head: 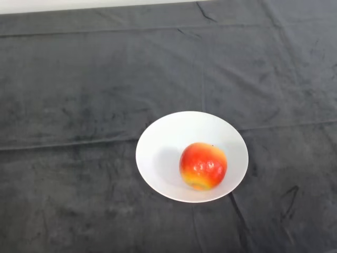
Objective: Move the apple to the plate
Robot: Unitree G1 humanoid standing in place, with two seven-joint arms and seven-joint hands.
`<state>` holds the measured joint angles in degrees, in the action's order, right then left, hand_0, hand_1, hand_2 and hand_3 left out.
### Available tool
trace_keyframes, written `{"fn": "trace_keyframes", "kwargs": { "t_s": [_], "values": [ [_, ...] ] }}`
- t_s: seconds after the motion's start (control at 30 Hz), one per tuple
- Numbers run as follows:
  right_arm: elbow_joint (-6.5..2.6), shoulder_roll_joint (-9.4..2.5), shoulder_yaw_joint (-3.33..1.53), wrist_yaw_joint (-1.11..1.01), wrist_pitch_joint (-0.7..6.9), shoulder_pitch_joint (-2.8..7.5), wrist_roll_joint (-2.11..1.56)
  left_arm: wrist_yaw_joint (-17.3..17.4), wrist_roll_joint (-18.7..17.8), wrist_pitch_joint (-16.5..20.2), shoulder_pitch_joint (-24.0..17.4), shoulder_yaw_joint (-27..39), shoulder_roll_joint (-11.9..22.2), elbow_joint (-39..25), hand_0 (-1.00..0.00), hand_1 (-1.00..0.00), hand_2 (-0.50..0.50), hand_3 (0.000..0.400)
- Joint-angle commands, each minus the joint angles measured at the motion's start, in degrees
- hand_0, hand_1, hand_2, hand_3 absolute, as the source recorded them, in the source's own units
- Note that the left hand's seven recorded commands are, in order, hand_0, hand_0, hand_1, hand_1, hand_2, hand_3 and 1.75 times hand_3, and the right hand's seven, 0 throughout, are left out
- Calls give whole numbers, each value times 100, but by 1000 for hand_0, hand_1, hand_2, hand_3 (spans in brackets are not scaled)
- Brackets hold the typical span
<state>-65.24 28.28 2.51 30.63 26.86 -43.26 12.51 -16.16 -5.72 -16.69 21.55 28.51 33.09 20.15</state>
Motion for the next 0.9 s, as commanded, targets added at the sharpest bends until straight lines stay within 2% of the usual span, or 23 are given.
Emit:
{"fn": "trace_keyframes", "kwargs": {
  "t_s": [0.03, 0.9],
  "values": [
    [-103, 38, 4, -28, 55, 151, 17, -72, 71, -194, 261, 202, 254, 268, 0, 0, 0, 0],
    [-127, 38, 2, -21, 42, 140, 15, 97, 107, -164, 276, 141, 222, 300, 0, 0, 0, 0]
  ]
}}
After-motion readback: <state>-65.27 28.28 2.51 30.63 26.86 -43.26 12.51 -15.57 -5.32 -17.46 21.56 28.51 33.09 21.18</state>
